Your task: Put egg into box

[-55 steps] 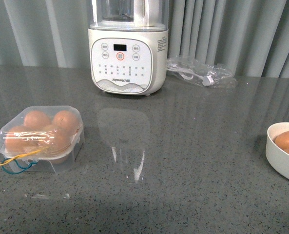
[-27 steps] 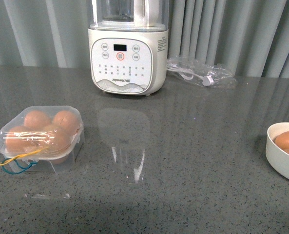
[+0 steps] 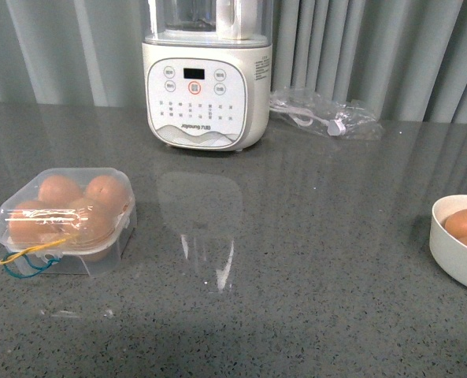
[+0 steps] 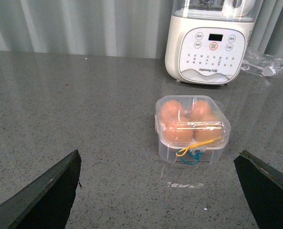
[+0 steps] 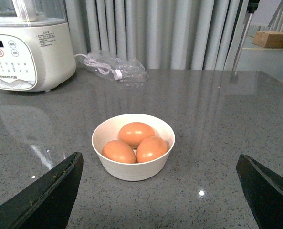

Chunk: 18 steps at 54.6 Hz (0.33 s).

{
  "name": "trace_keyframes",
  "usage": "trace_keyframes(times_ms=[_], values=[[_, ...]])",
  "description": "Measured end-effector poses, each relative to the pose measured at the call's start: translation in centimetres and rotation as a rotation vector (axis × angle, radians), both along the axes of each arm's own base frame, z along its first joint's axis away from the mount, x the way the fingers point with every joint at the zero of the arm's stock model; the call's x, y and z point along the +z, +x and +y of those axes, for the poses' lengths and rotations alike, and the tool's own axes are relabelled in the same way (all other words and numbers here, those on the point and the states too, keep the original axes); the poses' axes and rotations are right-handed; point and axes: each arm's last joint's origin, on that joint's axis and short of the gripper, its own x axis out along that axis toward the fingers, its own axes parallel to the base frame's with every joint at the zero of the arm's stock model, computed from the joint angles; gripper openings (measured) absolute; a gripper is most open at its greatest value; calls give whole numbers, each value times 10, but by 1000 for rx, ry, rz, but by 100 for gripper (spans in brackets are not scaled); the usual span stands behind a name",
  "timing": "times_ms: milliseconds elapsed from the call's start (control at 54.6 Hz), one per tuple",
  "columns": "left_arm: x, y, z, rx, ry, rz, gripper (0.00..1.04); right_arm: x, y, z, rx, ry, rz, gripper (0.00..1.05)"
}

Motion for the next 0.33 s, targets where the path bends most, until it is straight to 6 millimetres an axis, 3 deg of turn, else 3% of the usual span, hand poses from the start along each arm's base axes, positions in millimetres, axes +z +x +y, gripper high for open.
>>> trace_keyframes(times_ms=[329], values=[[0,0,0,0,0,0,98,0,0,0,0,0,0,97]])
